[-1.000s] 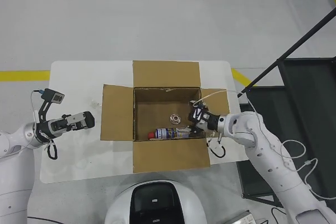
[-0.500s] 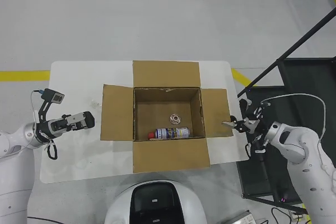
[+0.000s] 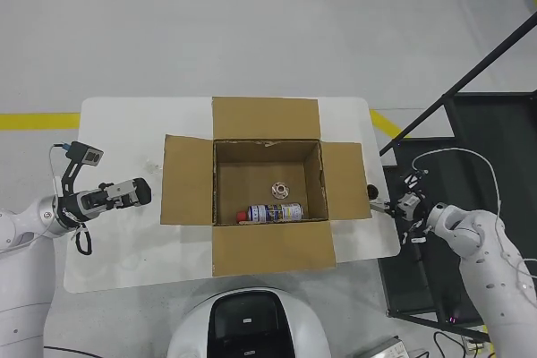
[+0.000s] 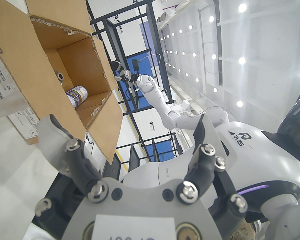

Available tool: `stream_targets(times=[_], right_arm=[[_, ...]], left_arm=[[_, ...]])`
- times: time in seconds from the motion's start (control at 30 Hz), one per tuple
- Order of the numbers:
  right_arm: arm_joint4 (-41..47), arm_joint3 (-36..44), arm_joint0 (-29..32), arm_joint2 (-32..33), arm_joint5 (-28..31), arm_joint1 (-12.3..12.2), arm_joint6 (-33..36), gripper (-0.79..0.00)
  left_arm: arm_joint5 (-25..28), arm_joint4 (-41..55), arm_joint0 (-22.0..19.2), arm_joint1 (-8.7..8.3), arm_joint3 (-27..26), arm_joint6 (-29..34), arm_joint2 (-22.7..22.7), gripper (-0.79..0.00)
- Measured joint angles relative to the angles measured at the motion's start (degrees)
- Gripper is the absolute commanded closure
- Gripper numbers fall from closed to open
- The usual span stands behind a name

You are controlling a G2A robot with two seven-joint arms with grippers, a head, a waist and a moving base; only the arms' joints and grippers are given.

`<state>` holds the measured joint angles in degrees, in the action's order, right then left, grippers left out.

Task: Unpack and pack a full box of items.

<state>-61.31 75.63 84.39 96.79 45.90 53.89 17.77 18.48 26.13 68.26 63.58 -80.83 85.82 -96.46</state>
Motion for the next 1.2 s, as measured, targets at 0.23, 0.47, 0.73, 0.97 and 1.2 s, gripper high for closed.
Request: stream_targets(times=[0.23,0.47,0.73,0.97,1.2], right_arm=[[-1.7,-4.6,-3.6,-4.7,-1.2,0.5,-0.5,-0.785],[-3.2,-10.4,-8.8,-9.4,-5.5,1.4,-0.9,-0.785],[-4.4,-16.2,-13.5,-13.6,-6.0,2.2,-1.7,-0.785],[-5.4,-20.5,-16.7,-16.3,-6.3,2.8,-2.3,0.0],[-5.6,-23.4,-18.4,-17.7,-6.1,3.0,-2.9,0.0]], left_arm=[[0.0,0.0,0.0,0.0,0.0,0.0,0.0,-0.785],[0.0,0.0,0.0,0.0,0.0,0.0,0.0,-0.785],[0.0,0.0,0.0,0.0,0.0,0.0,0.0,-0.785],[0.0,0.0,0.0,0.0,0.0,0.0,0.0,-0.785],[0.0,0.0,0.0,0.0,0.0,0.0,0.0,-0.785]])
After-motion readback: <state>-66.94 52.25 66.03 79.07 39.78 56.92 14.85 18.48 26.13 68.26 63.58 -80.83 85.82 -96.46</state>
